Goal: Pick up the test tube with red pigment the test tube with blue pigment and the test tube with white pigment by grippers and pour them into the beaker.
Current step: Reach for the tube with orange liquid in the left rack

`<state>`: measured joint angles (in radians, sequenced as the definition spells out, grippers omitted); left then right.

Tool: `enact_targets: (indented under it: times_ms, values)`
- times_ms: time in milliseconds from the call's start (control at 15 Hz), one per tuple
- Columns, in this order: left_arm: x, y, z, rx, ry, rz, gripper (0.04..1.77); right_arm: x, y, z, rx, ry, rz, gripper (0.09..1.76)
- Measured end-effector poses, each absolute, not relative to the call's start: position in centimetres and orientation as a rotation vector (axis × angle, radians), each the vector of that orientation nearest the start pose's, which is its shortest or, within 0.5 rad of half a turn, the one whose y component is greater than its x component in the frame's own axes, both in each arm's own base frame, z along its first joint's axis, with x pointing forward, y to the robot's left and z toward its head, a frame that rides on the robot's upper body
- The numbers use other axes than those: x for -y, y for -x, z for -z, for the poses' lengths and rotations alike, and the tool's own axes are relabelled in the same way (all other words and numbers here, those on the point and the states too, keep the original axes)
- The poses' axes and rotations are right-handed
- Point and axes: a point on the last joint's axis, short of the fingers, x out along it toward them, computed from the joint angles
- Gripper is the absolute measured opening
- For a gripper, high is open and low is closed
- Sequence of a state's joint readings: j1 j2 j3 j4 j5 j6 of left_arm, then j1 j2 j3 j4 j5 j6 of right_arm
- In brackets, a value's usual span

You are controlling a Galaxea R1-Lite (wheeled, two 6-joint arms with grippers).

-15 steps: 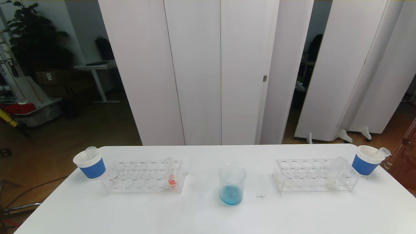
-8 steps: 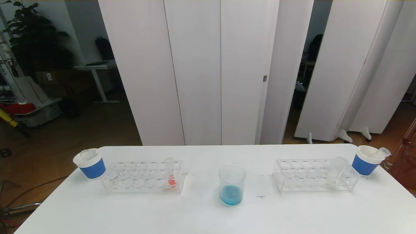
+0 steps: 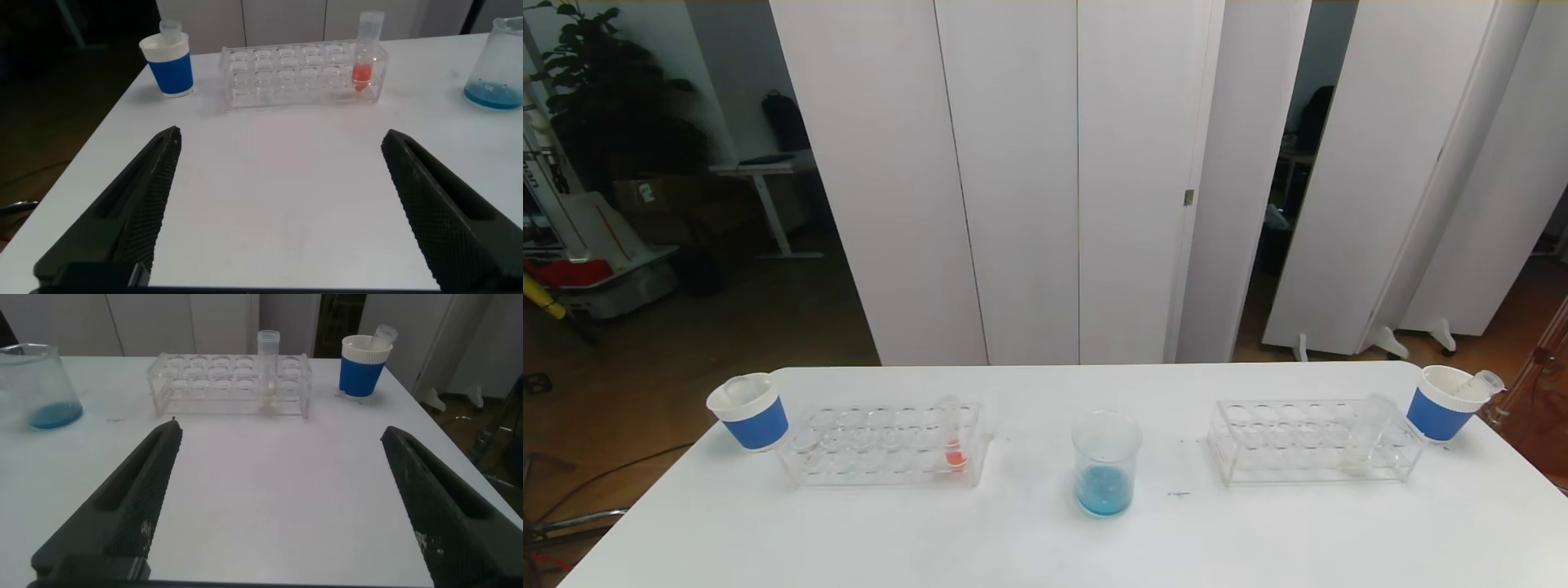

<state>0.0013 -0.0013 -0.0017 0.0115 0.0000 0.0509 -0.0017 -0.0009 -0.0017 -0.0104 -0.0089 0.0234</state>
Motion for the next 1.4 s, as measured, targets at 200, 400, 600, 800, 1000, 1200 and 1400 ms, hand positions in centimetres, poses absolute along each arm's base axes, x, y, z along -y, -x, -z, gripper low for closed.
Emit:
enact_targets:
  times_ms: [200, 400, 600, 800, 1000, 1200, 1400]
  values:
    - [0.0, 2.3, -7.5, -0.009, -0.031, -0.003, 1.75, 0.0, 2.3, -7.7, 0.013, -0.023, 0.011, 1.75]
    - [0.0, 2.3, -7.6, 0.005, -0.025, -0.003, 1.75, 0.0, 2.3, -7.7, 0.013, -0.023, 0.011, 1.75]
    - [0.0, 2.4, -7.8, 0.012, -0.024, -0.005, 1.75, 0.0, 2.3, -7.7, 0.013, -0.023, 0.01, 1.75]
    - [0.0, 2.9, -9.3, 0.054, -0.024, -0.005, 1.75, 0.0, 2.3, -7.7, 0.013, -0.023, 0.011, 1.75]
    - [0.0, 3.6, -11.1, 0.09, -0.025, 0.002, 1.75, 0.0, 2.3, -7.7, 0.013, -0.023, 0.011, 1.75]
    - [0.0, 4.2, -13.4, 0.101, -0.025, 0.006, 1.75, 0.0, 2.3, -7.7, 0.013, -0.023, 0.011, 1.75]
    - [0.0, 3.8, -16.1, 0.1, -0.016, 0.011, 1.75, 0.0, 2.3, -7.7, 0.013, -0.023, 0.011, 1.75]
